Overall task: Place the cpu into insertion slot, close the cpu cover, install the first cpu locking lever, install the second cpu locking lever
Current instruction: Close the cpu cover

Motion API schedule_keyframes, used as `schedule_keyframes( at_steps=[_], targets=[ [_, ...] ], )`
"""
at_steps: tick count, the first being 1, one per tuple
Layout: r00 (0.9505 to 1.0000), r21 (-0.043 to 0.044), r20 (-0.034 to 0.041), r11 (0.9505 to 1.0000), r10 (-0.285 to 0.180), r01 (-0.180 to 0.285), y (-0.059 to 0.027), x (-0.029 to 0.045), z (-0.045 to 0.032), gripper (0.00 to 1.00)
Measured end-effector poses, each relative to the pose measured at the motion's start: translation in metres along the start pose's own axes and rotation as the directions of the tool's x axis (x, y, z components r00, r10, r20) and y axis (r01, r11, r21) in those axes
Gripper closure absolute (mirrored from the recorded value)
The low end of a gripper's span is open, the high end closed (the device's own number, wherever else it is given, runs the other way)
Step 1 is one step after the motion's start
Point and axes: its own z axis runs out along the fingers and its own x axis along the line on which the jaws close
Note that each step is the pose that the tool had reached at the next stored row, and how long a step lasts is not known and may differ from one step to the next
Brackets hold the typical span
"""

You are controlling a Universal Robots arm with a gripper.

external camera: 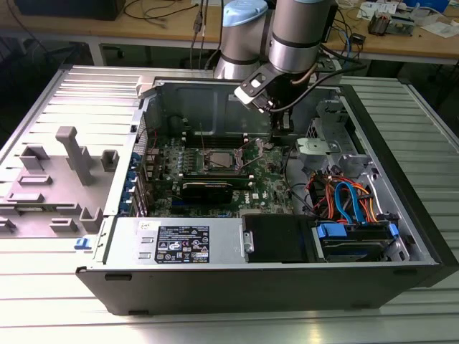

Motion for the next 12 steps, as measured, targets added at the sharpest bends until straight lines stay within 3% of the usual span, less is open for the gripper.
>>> schedule_keyframes(
  at_steps=[4,8,12],
  targets=[
    [1.0,0.0,-0.0001,1.0,0.0,0.0,0.0,-0.0001,0.0005,0.89],
    [1.0,0.0003,-0.0001,1.0,0.0,0.0,-0.0004,-0.0003,0.0127,0.89],
    [1.0,0.0003,-0.0001,1.0,0.0,0.0,-0.0057,-0.0004,0.0144,0.89]
  ],
)
